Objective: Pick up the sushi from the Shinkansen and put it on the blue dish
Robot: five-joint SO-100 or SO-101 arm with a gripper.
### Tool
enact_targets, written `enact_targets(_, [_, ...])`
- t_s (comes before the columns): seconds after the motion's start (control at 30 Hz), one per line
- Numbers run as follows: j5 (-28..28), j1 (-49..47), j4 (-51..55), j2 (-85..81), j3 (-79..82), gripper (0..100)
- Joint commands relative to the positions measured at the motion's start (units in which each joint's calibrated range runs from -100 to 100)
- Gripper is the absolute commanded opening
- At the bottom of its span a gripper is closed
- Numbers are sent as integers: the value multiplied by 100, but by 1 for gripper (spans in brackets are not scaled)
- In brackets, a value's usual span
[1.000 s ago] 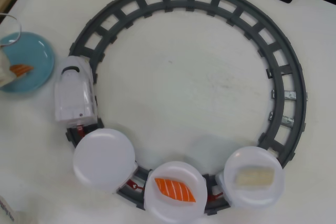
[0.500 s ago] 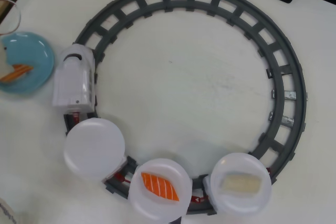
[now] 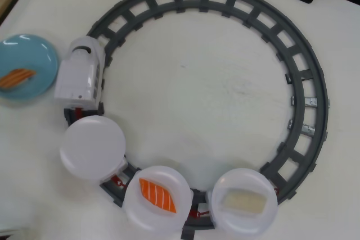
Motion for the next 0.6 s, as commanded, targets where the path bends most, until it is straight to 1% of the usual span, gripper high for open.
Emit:
enact_targets(0.0, [-145, 6, -893, -1290, 1758, 18])
enact_targets(0.13, [-301, -38, -1505, -2585, 3201, 18])
enact_targets(0.27, [-328, -346, -1709, -3605, 4039, 18])
enact_targets(0.37, [-328, -548, -1717, -3845, 4328, 18])
enact_targets(0.57, [-328, -575, -1700, -3870, 4463, 18])
